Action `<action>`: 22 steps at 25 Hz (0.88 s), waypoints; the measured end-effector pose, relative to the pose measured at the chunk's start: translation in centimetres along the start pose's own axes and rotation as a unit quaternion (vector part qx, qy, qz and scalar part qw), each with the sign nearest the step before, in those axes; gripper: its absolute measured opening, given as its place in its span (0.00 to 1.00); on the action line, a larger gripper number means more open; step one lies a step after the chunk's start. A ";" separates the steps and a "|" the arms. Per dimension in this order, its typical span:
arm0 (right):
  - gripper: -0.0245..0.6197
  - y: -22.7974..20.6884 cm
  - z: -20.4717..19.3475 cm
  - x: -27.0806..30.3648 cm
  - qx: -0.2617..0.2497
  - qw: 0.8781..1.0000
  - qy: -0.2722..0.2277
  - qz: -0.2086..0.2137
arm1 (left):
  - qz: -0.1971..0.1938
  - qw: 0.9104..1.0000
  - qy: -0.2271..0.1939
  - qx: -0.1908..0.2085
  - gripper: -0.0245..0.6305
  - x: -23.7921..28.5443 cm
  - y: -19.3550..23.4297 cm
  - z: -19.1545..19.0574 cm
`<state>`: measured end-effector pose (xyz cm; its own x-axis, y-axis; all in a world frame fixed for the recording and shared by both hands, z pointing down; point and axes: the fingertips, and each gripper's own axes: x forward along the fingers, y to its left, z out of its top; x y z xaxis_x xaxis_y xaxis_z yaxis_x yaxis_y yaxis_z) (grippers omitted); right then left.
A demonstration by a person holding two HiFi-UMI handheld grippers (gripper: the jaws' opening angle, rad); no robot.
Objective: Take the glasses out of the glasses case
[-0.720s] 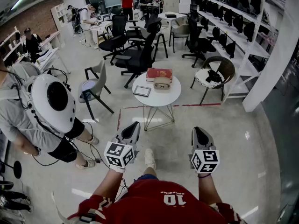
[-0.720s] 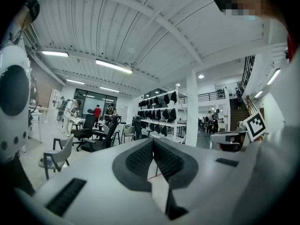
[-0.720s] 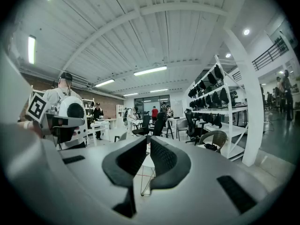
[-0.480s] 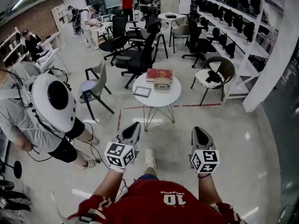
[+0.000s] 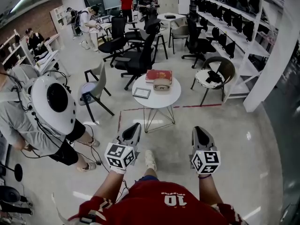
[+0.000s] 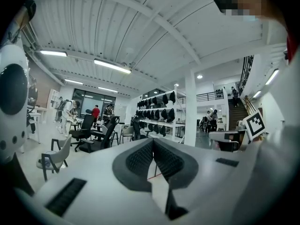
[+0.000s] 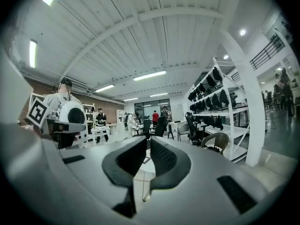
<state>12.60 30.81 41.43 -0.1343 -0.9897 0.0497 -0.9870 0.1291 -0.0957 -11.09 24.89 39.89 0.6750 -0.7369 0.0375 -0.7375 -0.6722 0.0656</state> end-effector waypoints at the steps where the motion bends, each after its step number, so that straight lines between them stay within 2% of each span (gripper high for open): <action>1: 0.09 0.0 -0.1 0.1 0.000 1.000 0.001 0.001 | 0.000 1.000 0.001 0.000 0.05 0.1 0.1 -0.2; 12: 0.09 -0.8 -1.0 3.7 0.004 1.000 0.023 0.008 | 0.004 1.000 0.008 -0.009 0.05 3.1 2.4 -0.6; 22: 0.09 -3.1 -0.6 10.8 0.001 0.999 0.036 0.013 | 0.007 1.000 0.013 -0.018 0.05 9.7 6.4 -0.7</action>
<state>14.15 19.76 42.87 -0.1656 -0.9791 0.1181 -0.9830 0.1542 -0.1002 -9.26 13.53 41.33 0.6655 -0.7436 0.0640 -0.7456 -0.6586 0.1012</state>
